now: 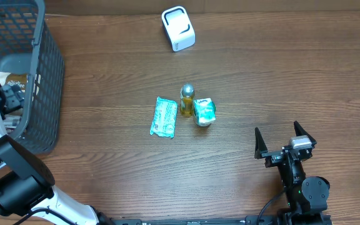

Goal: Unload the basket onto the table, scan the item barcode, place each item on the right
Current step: 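Reach into the basket and grasp the clear bag of snacks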

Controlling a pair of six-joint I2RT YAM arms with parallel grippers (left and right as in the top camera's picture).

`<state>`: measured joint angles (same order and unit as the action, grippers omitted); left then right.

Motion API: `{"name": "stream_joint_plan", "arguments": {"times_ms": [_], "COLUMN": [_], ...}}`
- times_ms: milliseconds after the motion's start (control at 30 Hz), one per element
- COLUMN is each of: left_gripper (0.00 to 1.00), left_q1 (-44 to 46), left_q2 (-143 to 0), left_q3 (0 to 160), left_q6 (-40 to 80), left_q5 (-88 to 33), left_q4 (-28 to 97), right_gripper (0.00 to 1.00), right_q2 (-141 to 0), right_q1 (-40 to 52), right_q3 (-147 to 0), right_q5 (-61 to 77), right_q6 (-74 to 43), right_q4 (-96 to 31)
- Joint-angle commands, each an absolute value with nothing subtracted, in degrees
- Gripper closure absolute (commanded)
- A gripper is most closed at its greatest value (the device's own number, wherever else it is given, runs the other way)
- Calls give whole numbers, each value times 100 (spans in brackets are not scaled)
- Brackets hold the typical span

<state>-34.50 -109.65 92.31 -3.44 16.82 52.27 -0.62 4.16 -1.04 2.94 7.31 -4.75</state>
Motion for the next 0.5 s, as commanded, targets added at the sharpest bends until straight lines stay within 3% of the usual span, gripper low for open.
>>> {"name": "stream_joint_plan", "arguments": {"times_ms": [0, 467], "left_gripper": [0, 0], "left_q1": [-3426, -3426], "left_q2": [-10940, -10943], "left_q3": [8864, 8353], "left_q6": [-646, -1041], "left_q5": [1369, 1177], "left_q4": [4969, 4053], "right_gripper": [0, 0], "right_q2": [-16, -16], "right_q1": [399, 399], "right_q3": [-45, -45], "right_q5": [263, 263], "right_q6": [738, 738], "right_q4": [-464, -464]}}
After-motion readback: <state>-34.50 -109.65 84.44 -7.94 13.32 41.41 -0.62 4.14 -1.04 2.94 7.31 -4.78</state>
